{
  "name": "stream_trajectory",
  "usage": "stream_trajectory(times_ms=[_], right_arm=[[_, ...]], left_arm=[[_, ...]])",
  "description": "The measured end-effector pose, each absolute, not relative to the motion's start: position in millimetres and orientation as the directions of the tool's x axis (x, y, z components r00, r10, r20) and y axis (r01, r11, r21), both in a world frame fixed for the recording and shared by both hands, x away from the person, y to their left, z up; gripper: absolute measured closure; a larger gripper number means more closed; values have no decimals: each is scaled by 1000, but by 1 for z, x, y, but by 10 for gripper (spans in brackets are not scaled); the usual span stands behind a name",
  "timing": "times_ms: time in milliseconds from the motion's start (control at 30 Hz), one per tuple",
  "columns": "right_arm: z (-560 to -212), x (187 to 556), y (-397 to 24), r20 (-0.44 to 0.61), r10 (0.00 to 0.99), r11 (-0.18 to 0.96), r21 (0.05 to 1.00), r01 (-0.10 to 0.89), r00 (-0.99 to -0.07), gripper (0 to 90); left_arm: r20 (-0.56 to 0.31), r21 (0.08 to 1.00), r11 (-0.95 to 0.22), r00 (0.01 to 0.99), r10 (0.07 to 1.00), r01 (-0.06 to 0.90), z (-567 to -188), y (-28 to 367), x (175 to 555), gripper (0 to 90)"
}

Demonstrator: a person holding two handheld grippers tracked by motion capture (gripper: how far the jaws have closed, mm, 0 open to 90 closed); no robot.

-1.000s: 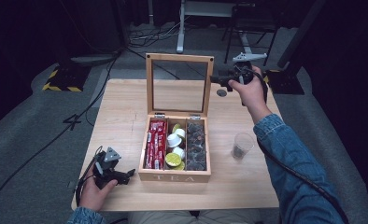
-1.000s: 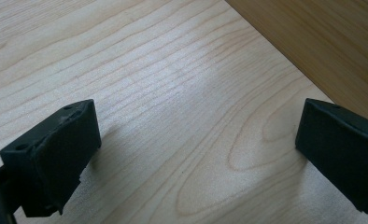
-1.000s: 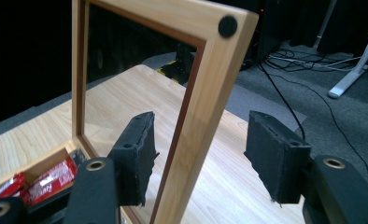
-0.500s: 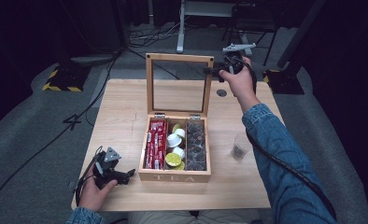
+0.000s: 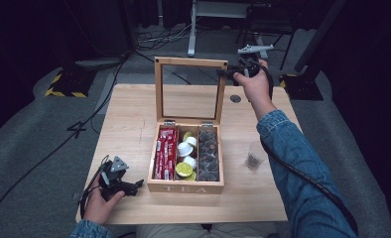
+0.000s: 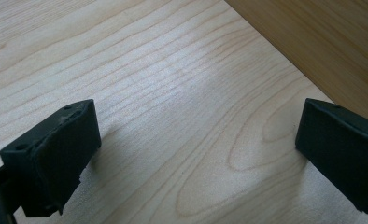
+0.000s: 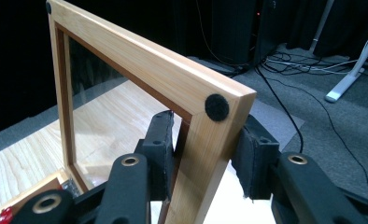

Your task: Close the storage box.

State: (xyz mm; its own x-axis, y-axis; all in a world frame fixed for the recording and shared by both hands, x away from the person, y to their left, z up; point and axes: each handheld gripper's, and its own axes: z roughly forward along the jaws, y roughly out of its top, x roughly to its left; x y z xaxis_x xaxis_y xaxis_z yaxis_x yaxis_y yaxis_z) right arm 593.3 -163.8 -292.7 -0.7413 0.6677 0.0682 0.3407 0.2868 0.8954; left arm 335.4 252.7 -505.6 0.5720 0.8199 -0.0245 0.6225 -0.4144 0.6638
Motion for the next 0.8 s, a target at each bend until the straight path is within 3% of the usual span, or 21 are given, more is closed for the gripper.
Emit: stream_trajectory(times_ms=[800], right_arm=[[-275, 533, -176, 67, 569, 308, 907, 287, -820, 622]], left_arm=[[-18, 662, -407, 556, 831, 629, -505, 252, 334, 2]])
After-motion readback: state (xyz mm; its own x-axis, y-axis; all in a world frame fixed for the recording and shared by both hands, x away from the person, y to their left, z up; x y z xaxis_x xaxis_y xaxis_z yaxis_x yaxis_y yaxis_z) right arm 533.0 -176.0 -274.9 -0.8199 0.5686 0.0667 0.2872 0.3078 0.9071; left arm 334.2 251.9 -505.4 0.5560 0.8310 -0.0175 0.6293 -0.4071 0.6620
